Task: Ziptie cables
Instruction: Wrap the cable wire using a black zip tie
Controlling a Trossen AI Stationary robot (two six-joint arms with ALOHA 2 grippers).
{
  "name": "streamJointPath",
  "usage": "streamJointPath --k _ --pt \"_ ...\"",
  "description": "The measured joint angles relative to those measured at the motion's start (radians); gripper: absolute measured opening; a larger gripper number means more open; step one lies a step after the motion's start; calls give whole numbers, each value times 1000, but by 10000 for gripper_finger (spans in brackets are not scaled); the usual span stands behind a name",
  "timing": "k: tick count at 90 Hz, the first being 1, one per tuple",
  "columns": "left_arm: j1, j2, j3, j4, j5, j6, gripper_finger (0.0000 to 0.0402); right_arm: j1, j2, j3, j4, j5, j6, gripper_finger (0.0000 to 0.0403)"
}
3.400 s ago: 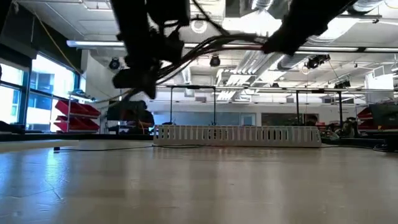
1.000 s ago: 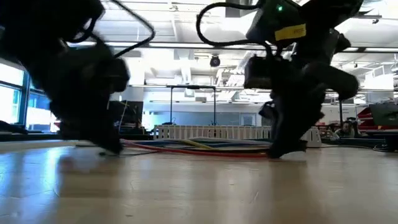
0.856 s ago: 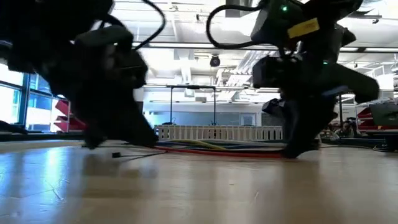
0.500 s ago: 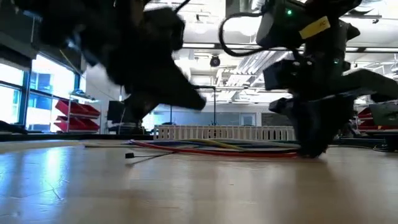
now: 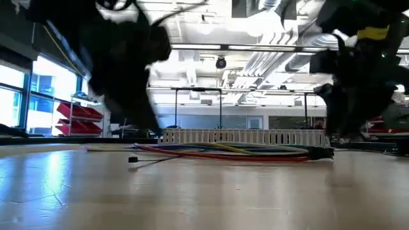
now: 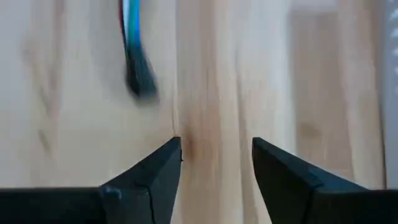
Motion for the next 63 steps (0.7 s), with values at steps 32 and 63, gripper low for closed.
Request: streamJointPath --k 32,63 --pt "20 179 4 450 144 -31 0 56 -19 -79 320 42 -14 167" --pt "34 464 321 633 99 184 0 151 100 -78 483 -24 13 167"
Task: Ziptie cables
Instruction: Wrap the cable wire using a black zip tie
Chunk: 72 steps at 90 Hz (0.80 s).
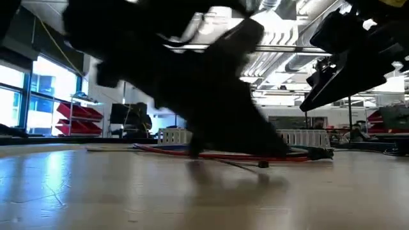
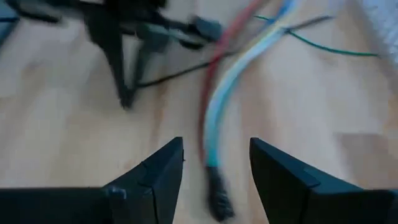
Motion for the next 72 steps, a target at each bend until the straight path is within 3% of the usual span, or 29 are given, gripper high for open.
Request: streamJointPath --k 8,17,28,35,41,55,63,72 --pt "-12 -12 69 -162 -45 22 0 29 68 0 82 -18 36 167" --pt "-33 -75 73 -358 -173 28 0 45 158 1 186 -18 37 167" --pt "-58 -178 1 -551 -334 -19 0 44 267 20 277 -18 41 167" --pt "-59 -236 -104 -574 -375 -71 0 40 328 54 299 -17 40 170" --pt "-57 -273 -215 -491 -376 -73 0 40 385 99 298 -15 33 176" --pt "-57 -313 -430 -67 -278 104 0 40 494 200 284 -23 24 194" --pt "-63 -311 -500 150 -156 189 0 41 532 246 226 -30 76 206" --pt "-72 -311 -535 278 -84 211 0 47 544 288 157 -40 176 216"
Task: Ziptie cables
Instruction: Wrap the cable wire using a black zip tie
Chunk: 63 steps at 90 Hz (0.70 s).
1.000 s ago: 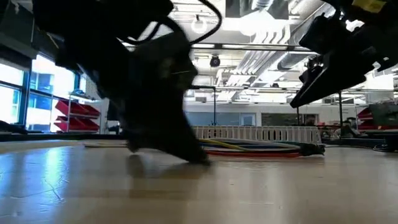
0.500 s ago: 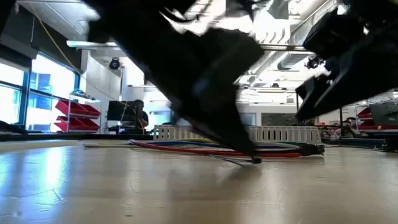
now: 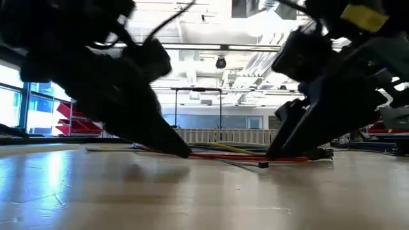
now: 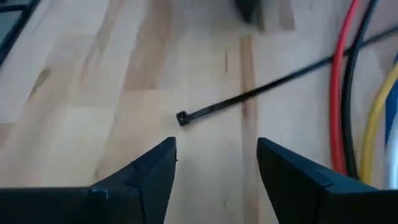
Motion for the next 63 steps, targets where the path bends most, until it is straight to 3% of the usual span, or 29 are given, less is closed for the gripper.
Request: streamJointPath --k 11,37,50,63 --pt "-23 0 8 15 -8 -17 0 52 4 24 -37 66 94 215" --pt "-98 10 51 7 -251 -113 0 262 42 33 -34 493 223 196" --pt "-114 9 59 10 -257 -178 0 290 106 106 -31 528 225 193" --pt "-131 10 58 6 -233 -186 0 275 206 267 -106 572 246 193"
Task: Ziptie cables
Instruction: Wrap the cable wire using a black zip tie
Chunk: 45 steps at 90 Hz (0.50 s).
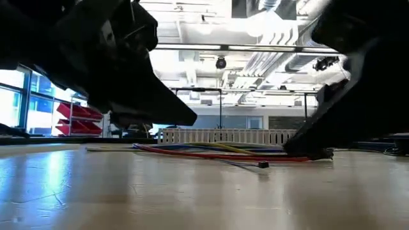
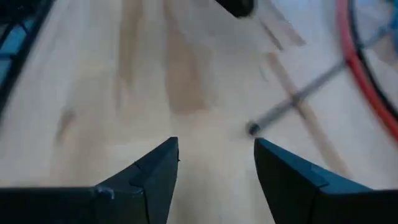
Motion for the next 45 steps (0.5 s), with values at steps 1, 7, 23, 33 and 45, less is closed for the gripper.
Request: streamJointPath --k 1,7,23,33,45 --pt "-1 0 0 -2 5 2 0 -1 8 14 -18 10 9 193" --pt "-5 0 0 -22 29 2 0 -9 61 101 -170 74 96 193" --pt "-22 0 1 -62 32 11 0 -16 152 321 -584 142 397 193" --pt "-31 0 0 -70 32 36 0 -22 199 392 -706 125 501 189" --pt "-44 0 0 -85 32 64 0 -30 238 421 -721 62 558 150"
